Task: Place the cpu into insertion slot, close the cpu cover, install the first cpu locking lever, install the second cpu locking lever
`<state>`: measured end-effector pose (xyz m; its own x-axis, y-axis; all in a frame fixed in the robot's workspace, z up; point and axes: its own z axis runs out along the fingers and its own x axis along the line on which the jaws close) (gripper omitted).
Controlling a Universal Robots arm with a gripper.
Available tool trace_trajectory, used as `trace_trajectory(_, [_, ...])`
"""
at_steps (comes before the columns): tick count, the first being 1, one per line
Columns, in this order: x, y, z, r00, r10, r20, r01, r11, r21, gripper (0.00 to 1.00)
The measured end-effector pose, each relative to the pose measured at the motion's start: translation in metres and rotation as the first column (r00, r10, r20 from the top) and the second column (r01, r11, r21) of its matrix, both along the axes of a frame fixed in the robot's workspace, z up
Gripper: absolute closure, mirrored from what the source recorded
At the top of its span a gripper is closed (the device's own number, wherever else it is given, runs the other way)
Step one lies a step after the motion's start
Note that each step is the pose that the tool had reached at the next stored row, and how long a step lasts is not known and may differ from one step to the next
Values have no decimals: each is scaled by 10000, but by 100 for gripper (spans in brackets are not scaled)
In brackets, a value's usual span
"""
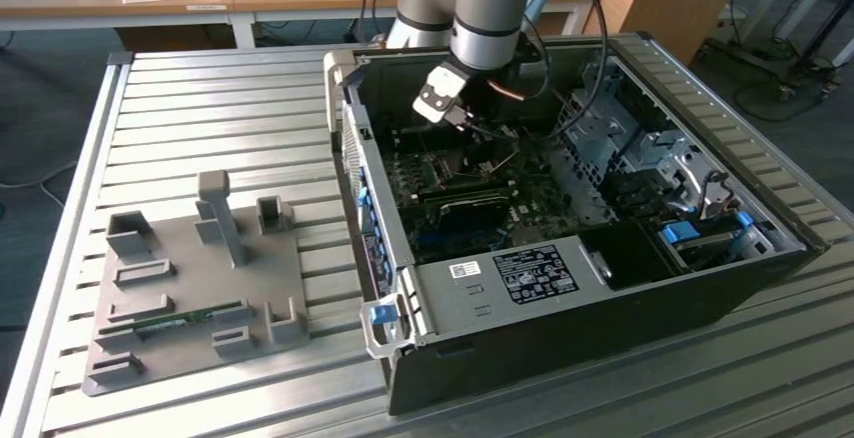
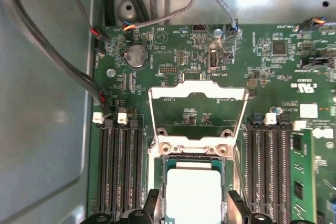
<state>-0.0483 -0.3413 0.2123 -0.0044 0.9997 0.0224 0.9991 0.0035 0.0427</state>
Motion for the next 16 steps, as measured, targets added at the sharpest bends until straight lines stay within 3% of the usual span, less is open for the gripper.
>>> trace_trajectory(7, [0, 0, 128, 10000, 1, -1, -1, 10000, -28, 39])
trace_trajectory(16, [0, 0, 128, 10000, 1, 0, -1, 10000, -38, 39])
